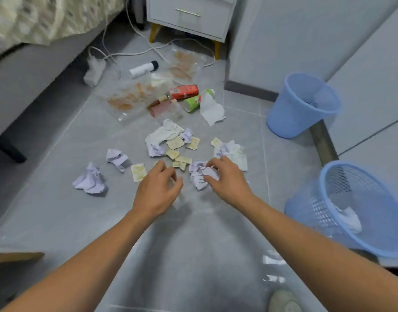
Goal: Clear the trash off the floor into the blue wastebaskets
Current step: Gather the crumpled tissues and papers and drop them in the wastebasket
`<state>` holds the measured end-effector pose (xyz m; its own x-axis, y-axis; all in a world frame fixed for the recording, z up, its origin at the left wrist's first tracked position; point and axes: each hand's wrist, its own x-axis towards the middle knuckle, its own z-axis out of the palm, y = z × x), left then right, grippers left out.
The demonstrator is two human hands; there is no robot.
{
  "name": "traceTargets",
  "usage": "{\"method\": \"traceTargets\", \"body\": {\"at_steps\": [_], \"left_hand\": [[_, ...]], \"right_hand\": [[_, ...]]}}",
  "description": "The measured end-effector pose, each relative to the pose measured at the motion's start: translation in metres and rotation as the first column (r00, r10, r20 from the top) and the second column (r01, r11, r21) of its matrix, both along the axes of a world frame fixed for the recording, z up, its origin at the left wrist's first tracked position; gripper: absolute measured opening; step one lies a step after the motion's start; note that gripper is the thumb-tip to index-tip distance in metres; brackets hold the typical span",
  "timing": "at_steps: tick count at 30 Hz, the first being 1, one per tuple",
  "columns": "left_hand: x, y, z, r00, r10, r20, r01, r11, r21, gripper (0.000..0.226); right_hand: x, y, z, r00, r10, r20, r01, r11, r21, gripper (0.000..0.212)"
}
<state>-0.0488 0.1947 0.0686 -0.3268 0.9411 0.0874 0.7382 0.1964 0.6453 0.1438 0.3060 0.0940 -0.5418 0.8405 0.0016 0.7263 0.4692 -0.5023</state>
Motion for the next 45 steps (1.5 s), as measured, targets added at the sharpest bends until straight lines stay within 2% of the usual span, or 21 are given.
{"method": "traceTargets", "body": {"at_steps": [2,5,8,11,13,16,19,21,23,25,28,32,36,41,45], "left_hand": [[0.040,0.022,0.021,0.992,-0.126,0.001,0.125,0.990,0.068,0.002],[0.110,0.057,0.053,0.950,-0.311,0.034,0.302,0.938,0.169,0.020],[0.185,0.086,0.086,0.874,-0.484,0.040,0.453,0.843,0.290,0.028],[0.253,0.111,0.113,0.819,-0.573,0.030,0.532,0.778,0.334,0.031],[0.291,0.127,0.119,0.803,-0.592,0.062,0.544,0.772,0.330,0.030],[0.332,0.151,0.110,0.802,-0.593,0.078,0.562,0.791,0.241,0.035],[0.352,0.159,0.099,0.747,-0.661,-0.073,0.656,0.750,-0.087,0.062],[0.350,0.154,0.096,0.729,-0.662,-0.173,0.655,0.749,-0.101,0.067],[0.338,0.144,0.097,0.740,-0.631,-0.232,0.658,0.751,0.060,0.050],[0.317,0.134,0.095,0.765,-0.601,-0.232,0.641,0.746,0.181,0.037],[0.268,0.120,0.090,0.818,-0.545,-0.186,0.575,0.784,0.232,0.030],[0.184,0.101,0.070,0.874,-0.451,-0.180,0.477,0.867,0.143,0.023],[0.113,0.082,0.020,0.922,-0.323,-0.214,0.318,0.946,-0.058,0.027],[0.073,0.072,-0.055,0.933,-0.266,-0.240,0.217,0.953,-0.213,0.042],[0.074,0.079,-0.090,0.914,-0.301,-0.273,0.230,0.937,-0.264,0.050]], "right_hand": [[0.038,0.004,0.027,0.995,-0.095,-0.035,0.097,0.995,0.040,0.020],[0.104,0.012,0.064,0.967,-0.245,-0.065,0.251,0.962,0.108,0.020],[0.175,0.017,0.095,0.918,-0.391,-0.066,0.396,0.897,0.196,0.021],[0.241,0.019,0.114,0.866,-0.496,-0.057,0.495,0.838,0.228,0.021],[0.277,0.021,0.118,0.831,-0.556,-0.024,0.545,0.804,0.239,0.021],[0.314,0.028,0.112,0.766,-0.641,0.035,0.619,0.753,0.224,0.027],[0.332,0.028,0.103,0.724,-0.641,0.253,0.636,0.763,0.115,0.051],[0.330,0.026,0.099,0.712,-0.631,0.308,0.635,0.766,0.100,0.054],[0.316,0.025,0.099,0.754,-0.618,0.222,0.600,0.786,0.150,0.047],[0.292,0.026,0.099,0.812,-0.570,0.127,0.541,0.816,0.203,0.038],[0.240,0.030,0.096,0.887,-0.462,0.007,0.446,0.859,0.252,0.029],[0.162,0.027,0.075,0.945,-0.324,-0.042,0.324,0.910,0.258,0.025],[0.116,0.020,0.023,0.970,-0.241,0.016,0.236,0.958,0.164,0.027],[0.095,0.025,-0.049,0.964,-0.204,0.169,0.210,0.978,-0.020,0.039],[0.093,0.037,-0.089,0.951,-0.179,0.253,0.196,0.980,-0.042,0.055]]}}
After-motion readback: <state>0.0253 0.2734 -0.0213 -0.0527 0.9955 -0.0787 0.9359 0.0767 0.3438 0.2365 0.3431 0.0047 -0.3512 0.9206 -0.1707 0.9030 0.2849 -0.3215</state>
